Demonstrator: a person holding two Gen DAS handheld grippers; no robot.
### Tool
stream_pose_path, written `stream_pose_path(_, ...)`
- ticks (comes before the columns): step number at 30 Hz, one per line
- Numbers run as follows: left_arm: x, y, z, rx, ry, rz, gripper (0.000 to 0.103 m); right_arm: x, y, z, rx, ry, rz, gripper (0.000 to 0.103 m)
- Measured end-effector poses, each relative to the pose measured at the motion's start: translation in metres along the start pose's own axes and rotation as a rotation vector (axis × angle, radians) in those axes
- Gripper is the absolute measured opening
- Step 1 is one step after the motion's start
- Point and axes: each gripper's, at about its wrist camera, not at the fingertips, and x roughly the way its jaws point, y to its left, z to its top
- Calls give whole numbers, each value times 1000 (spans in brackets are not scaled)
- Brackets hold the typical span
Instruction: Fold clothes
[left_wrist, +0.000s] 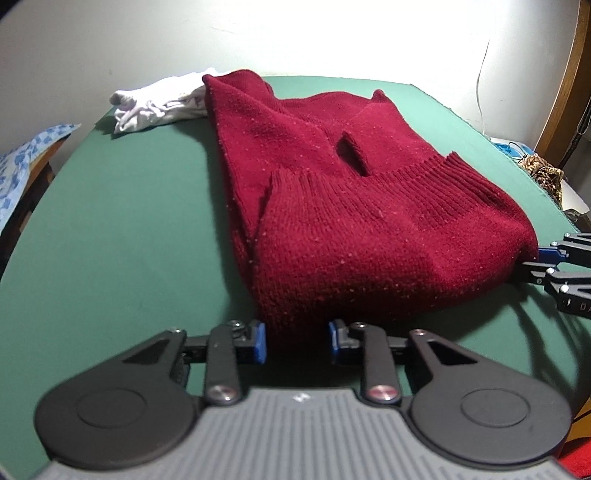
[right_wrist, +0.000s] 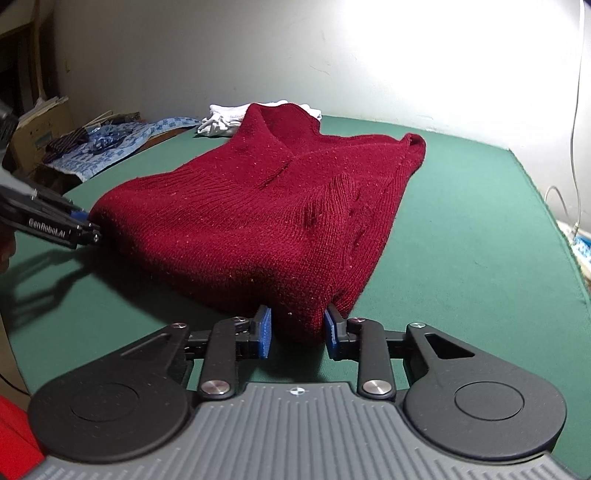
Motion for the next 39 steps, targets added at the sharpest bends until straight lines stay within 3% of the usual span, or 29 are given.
stream_pose_path(2, -6, -4, -1, 8, -7, 6, 20, -7, 1, 1, 8, 3, 5, 22)
stream_pose_path(9, -33, 2, -16, 3, 18, -58, 19, -39, 6, -4, 18, 29, 5, 21)
stream_pose_path(13, -35, 1, -30, 20, 80, -76, 19, -47, 12, -18, 37, 80, -6, 21)
stream_pose_path(25, -34, 18, -27, 0, 105, -129, 11, -56, 21, -29, 88, 133, -30, 19)
stream_pose_path(33, -41, 14, -17, 42, 47, -136, 11, -60, 19, -15, 76, 106, -25, 17)
stream_pose_path(39, -31, 10, -18, 64, 75, -113, 11, -59, 14, -7, 67, 98, -7, 16)
